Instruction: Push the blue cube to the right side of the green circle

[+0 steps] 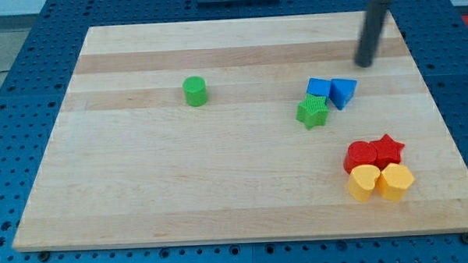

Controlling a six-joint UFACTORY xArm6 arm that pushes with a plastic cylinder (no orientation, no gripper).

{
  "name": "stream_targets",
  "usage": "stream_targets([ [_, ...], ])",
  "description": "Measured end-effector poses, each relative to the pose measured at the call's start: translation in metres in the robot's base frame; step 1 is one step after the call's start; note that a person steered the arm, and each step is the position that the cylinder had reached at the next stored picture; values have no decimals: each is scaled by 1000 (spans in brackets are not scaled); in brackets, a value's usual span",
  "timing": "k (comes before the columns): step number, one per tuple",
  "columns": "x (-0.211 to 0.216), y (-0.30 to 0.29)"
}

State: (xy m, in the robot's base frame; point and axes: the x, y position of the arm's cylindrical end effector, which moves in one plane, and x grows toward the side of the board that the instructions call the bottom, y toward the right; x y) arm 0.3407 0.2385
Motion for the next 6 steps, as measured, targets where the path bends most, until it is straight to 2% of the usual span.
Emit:
stream_targets([
  [1, 48, 22],
  [2, 66, -27],
  [4, 66, -179],
  [5, 63, -227],
  [6, 64, -204],
])
